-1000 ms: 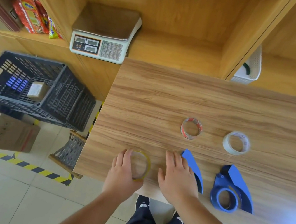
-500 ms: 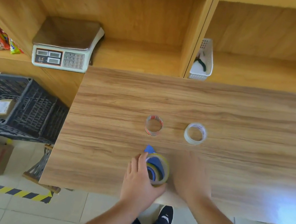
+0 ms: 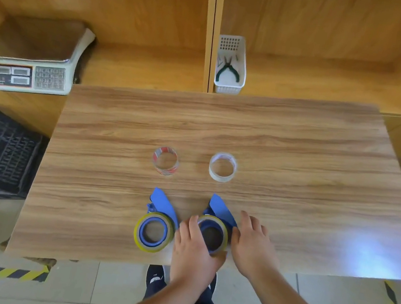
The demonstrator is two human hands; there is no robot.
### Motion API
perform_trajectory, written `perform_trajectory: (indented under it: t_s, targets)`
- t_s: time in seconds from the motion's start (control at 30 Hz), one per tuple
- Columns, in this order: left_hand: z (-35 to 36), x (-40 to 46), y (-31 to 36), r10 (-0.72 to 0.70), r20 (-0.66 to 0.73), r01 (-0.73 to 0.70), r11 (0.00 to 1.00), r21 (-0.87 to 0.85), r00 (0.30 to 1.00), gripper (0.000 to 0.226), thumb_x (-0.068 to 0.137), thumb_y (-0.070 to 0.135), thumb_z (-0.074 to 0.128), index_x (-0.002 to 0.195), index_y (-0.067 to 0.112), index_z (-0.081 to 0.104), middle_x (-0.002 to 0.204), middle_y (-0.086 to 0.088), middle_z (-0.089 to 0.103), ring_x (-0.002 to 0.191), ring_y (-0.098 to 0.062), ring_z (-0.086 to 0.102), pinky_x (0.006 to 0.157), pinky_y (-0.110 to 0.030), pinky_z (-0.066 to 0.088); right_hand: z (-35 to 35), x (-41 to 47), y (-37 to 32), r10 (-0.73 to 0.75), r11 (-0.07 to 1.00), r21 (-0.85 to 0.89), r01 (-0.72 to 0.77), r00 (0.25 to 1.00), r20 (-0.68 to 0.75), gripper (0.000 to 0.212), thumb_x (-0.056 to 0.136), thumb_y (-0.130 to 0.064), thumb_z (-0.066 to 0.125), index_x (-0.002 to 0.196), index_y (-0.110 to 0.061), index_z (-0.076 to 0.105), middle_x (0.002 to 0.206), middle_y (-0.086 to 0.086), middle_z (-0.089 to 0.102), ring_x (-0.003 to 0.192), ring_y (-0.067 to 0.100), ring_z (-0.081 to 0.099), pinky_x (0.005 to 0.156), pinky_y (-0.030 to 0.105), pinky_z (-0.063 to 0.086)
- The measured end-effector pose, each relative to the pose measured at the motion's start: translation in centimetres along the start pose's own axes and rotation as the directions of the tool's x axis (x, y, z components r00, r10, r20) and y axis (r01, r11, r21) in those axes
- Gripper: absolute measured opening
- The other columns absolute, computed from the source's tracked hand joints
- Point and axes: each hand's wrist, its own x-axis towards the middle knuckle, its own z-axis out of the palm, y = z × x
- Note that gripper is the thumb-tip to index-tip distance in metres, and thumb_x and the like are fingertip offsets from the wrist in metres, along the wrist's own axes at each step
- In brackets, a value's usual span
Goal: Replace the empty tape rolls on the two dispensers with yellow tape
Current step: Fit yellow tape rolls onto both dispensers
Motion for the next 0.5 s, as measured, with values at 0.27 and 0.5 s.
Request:
perform_trajectory:
  t_s: [0.27, 0.5]
  targets:
    - [2.9, 0.0, 0.9, -0.089, -0.021, 0.09, 0.995, 0.038, 0.996, 0.108, 0.062, 0.059, 0.085, 0.146, 0.012, 0.035, 0.129, -0.005, 0.049, 0.121, -0.028, 0.051, 0.099, -0.039, 0.052, 0.2, 0.2, 1.2, 0.003, 0.997, 0.077, -0.009, 0.997, 0.074, 0.054, 0.103, -0.042, 0.034, 0.153, -0.025, 0.026, 0.15, 0.005, 0.043, 0.131, 0.029, 0.044, 0.101, 0.045, 0.043]
    - [4.7, 0.6, 0.6, -0.172, -0.02, 0.173, 0.984, 0.03, 0.985, 0.106, 0.063, 0.06, 0.085, 0.143, 0.01, 0.037, 0.13, -0.007, 0.048, 0.121, -0.032, 0.051, 0.094, -0.042, 0.053, 0.6, 0.0, 1.5, 0.023, 0.985, 0.168, -0.042, 0.993, 0.115, 0.057, 0.103, -0.039, 0.037, 0.155, -0.021, 0.024, 0.152, 0.008, 0.042, 0.132, 0.031, 0.048, 0.102, 0.044, 0.043]
